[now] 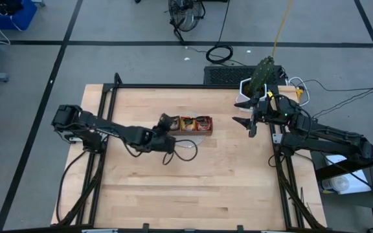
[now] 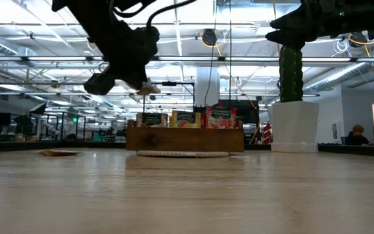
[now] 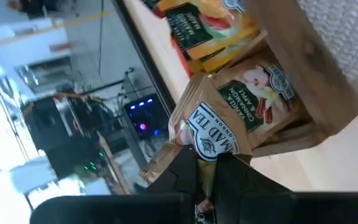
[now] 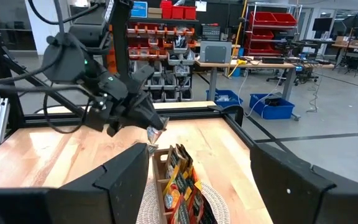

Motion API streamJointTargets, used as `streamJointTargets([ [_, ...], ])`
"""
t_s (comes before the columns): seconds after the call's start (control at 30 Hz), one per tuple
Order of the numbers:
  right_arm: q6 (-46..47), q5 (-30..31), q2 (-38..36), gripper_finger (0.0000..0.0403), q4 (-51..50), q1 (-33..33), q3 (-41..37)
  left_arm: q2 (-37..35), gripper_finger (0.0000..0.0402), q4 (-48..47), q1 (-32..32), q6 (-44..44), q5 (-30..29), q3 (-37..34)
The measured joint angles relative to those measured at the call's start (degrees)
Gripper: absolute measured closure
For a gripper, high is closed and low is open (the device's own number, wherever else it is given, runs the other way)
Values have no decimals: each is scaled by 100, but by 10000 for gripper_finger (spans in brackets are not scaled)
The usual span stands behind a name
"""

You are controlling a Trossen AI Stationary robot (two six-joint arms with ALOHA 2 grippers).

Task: Pick & Place Tea
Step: Put the tan gold tea bag into the left section of the wood organizer

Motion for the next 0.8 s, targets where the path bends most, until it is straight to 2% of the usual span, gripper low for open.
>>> streamJointTargets([
  [0.13,7,1,2,142,-2,-1,-2,141,371,564,174,777,215,15],
  [0.33,51,-3,12,142,-54,3,-2,532,370,560,404,1023,381,2],
  [0.6,52,-12,96,142,7,0,-8,1083,369,714,450,1151,305,5],
  [0.8,43,-1,151,142,4,8,-4,1340,369,682,534,1037,-172,6],
])
